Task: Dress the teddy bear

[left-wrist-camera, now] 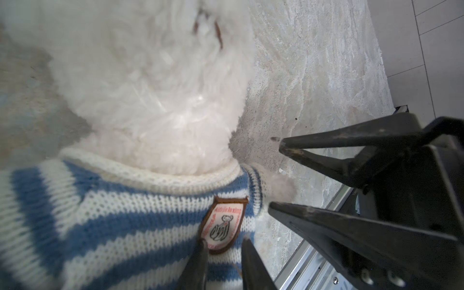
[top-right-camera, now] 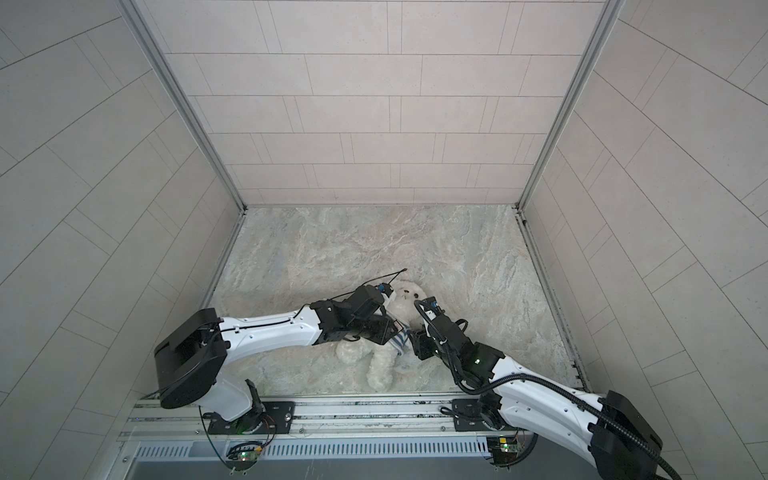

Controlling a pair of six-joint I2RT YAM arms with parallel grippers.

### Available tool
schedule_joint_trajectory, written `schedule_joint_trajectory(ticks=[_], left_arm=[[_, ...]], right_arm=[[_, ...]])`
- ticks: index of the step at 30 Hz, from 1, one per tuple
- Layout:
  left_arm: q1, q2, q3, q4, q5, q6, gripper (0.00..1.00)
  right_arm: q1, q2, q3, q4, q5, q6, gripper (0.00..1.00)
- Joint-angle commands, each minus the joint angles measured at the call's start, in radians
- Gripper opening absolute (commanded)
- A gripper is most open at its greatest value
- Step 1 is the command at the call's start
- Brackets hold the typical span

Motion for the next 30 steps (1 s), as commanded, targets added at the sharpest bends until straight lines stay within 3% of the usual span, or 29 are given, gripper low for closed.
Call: schedule_joint_trajectory(ticks=[1, 6, 16, 24, 30], left_arm=[[-0.003, 0.020, -0.034, 0.012, -0.004, -0.027, 0.27], [-0.003, 0.019, -0.045, 0.021, -0.009, -0.036, 0.26], [-0.003, 0.026, -0.054, 0.034, -0.010, -0.046, 0.25], [-0.003, -0.005, -0.049, 0.021, -0.011, -0.041, 0.26], [0.001, -0.067, -0.024, -0.014, -0.012, -0.027, 0.34]], right_arm=[[-0.004, 0.037, 0.008, 0.014, 0.041, 0.053, 0.52], [-0.006, 0.022, -0.046, -0.011, 0.079, 0.103, 0.49], [-0.021, -0.194, -0.082, -0.205, 0.158, 0.132, 0.46], [-0.027, -0.194, -0.009, -0.149, 0.035, 0.016, 0.50], [-0.026, -0.106, 0.048, -0.091, -0.082, -0.047, 0.55]])
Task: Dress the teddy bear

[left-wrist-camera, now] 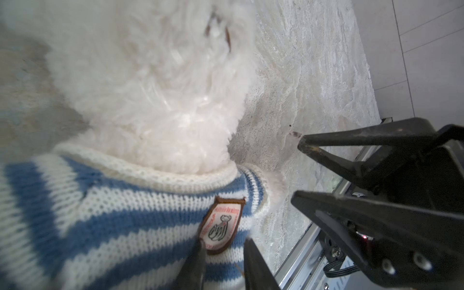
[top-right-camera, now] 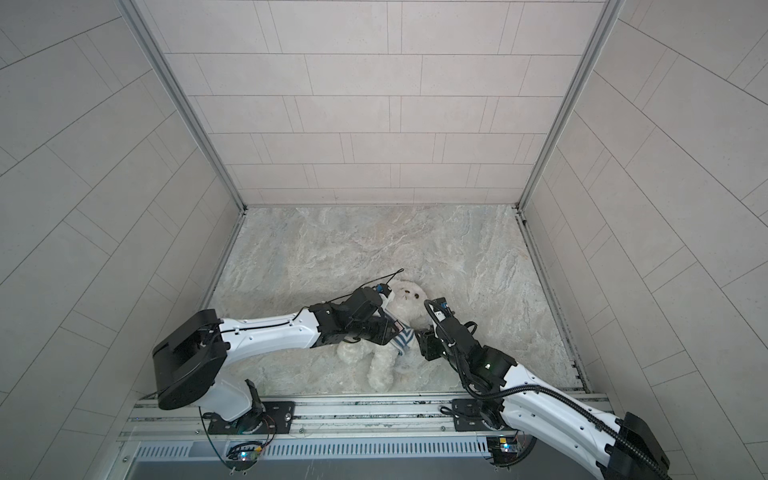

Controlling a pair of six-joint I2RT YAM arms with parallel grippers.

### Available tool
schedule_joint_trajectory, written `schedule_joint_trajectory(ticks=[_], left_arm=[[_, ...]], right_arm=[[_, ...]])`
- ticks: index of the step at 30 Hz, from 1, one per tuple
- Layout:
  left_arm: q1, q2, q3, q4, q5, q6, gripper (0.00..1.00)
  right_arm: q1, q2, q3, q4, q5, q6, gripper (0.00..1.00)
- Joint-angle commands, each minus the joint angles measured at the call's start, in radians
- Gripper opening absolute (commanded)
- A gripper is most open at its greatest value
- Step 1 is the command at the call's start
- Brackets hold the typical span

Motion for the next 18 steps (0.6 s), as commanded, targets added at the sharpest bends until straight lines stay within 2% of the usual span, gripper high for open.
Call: schedule_joint_trajectory(ticks=[1, 5, 8, 13, 18], left_arm=[[0.003, -0.058, 0.018, -0.073, -0.010, 0.020, 0.35], [0.030, -0.124, 0.057, -0.146, -0.021, 0.057, 0.38], [0.088, -0.161, 0.058, -0.192, -0.023, 0.079, 0.38], [0.175, -0.157, 0.063, -0.246, -0.029, 0.138, 0.36], [0.186, -0.103, 0.058, -0.227, 0.017, 0.146, 0.32]], right_arm=[[0.004, 0.051, 0.046, 0.050, -0.073, -0.048, 0.55], [0.020, 0.105, 0.102, 0.074, -0.073, -0.075, 0.54], [0.032, 0.153, 0.147, 0.085, -0.085, -0.096, 0.51], [0.081, 0.233, 0.190, 0.111, -0.072, -0.109, 0.39], [0.121, 0.288, 0.172, 0.160, -0.066, -0.079, 0.25]])
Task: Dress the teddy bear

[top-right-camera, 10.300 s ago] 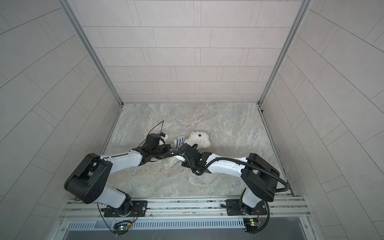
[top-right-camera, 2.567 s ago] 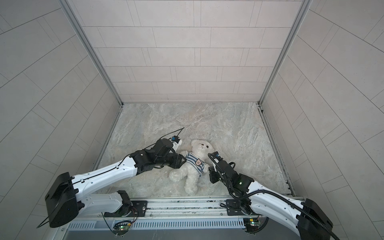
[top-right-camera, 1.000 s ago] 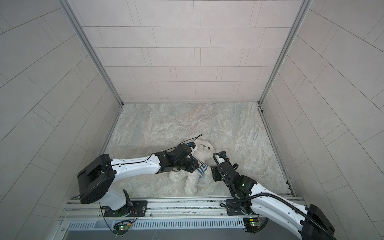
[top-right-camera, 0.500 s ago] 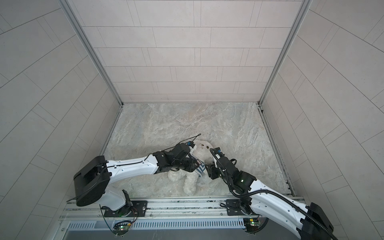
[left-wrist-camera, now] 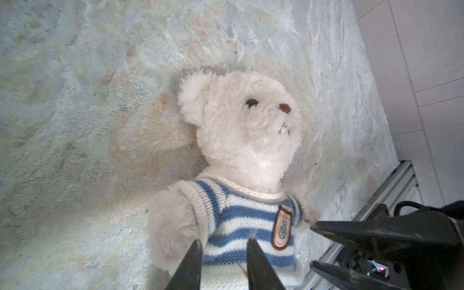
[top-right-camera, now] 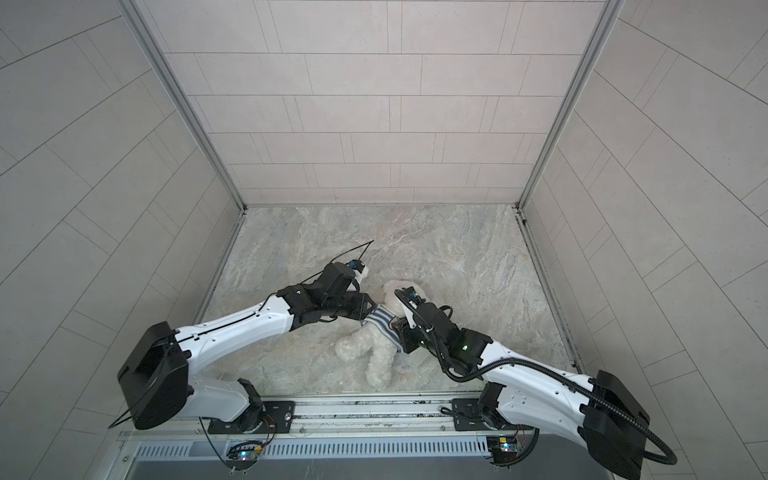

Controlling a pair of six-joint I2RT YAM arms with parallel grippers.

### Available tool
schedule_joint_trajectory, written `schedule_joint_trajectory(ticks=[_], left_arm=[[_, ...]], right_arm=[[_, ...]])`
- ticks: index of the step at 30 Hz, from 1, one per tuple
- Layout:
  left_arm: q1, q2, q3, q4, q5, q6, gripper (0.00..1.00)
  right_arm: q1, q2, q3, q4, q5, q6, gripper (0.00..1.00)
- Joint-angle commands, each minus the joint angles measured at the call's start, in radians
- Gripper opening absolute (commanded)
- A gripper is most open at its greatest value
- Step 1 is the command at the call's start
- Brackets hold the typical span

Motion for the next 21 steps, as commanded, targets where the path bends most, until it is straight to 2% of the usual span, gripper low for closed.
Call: schedule_joint_trajectory(ticks=[1, 12, 21], left_arm=[[-0.014, 0.027, 0.008, -0.017, 0.031, 0.032, 0.32], [-0.107, 0.030, -0.094, -0.045, -0.070, 0.022, 0.25], [-0.119, 0.021, -0.138, -0.030, -0.082, 0.005, 0.24]], right_arm=[[0.026, 0.020, -0.008, 0.039, 0.015, 0.018, 0.24], [0.067, -0.005, -0.097, 0.025, 0.035, 0.081, 0.18], [0.068, -0.041, -0.202, 0.066, 0.059, 0.121, 0.15]])
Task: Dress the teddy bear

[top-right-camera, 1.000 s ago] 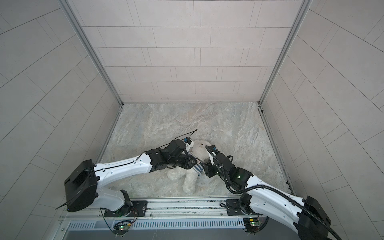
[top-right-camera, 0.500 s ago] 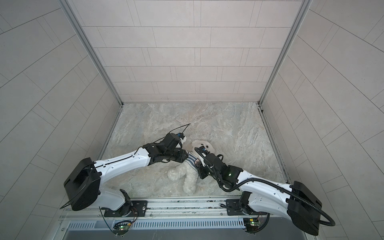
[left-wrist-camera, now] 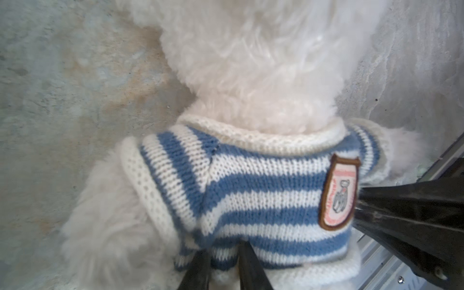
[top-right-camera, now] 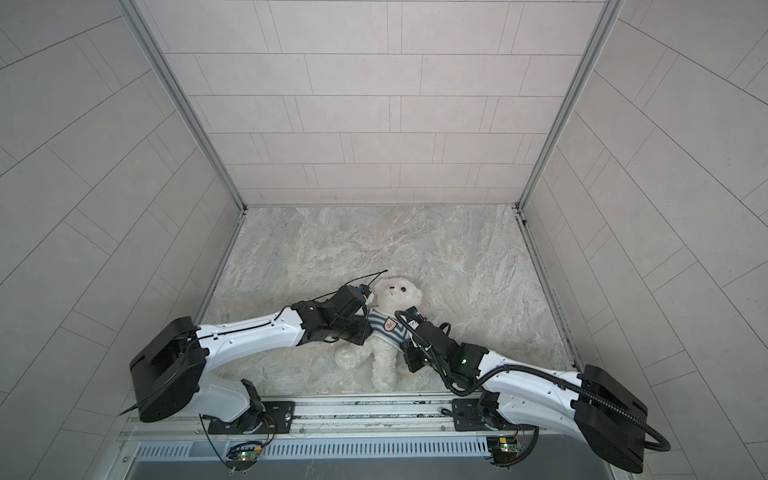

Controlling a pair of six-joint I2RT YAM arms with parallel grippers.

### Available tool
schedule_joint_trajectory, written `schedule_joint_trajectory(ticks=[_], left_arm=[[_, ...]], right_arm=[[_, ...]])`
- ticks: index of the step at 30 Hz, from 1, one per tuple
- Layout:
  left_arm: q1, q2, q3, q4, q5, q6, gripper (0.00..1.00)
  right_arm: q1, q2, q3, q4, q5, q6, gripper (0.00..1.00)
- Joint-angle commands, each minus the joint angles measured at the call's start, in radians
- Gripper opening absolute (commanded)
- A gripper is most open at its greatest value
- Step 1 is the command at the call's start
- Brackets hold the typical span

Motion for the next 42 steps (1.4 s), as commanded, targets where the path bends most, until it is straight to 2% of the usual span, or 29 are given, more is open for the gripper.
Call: schedule_joint_trajectory(ticks=[1, 7, 13, 16, 21, 23, 26, 29, 32, 35, 42], left_arm=[[-0.007, -0.016, -0.026, -0.025, -0.019, -0.003, 0.24], [-0.005, -0.074, -0.027, -0.033, -0.028, -0.010, 0.26], [0.000, -0.155, 0.014, -0.087, -0.030, 0.033, 0.46], [-0.016, -0.188, 0.056, -0.138, -0.076, 0.061, 0.51], [-0.006, -0.215, 0.097, -0.159, -0.066, 0.032, 0.57], [0.039, -0.222, 0.080, -0.133, -0.015, -0.004, 0.59], [0.149, -0.259, 0.000, -0.038, 0.084, -0.067, 0.68], [0.232, -0.271, -0.034, -0.002, 0.132, -0.078, 0.75], [0.288, -0.248, -0.064, 0.055, 0.205, -0.108, 0.74], [0.328, -0.219, -0.109, 0.155, 0.281, -0.159, 0.68], [0.342, -0.132, -0.163, 0.300, 0.367, -0.227, 0.60]], right_arm=[[0.004, -0.032, -0.023, 0.027, 0.035, 0.034, 0.15], [0.004, -0.104, 0.010, -0.030, 0.051, 0.023, 0.16], [0.001, -0.201, 0.015, -0.059, 0.092, 0.042, 0.24], [-0.009, -0.239, 0.013, -0.069, 0.098, 0.051, 0.28], [-0.036, -0.254, 0.047, -0.091, 0.092, 0.048, 0.33], [-0.045, -0.247, 0.064, -0.095, 0.089, 0.042, 0.35], [-0.065, -0.230, 0.082, -0.095, 0.070, 0.032, 0.37], [-0.076, -0.209, 0.086, -0.092, 0.060, 0.023, 0.37], [-0.080, -0.190, 0.086, -0.088, 0.054, 0.017, 0.37], [-0.081, -0.174, 0.087, -0.085, 0.054, 0.011, 0.37], [-0.085, -0.157, 0.091, -0.078, 0.046, 0.006, 0.37]])
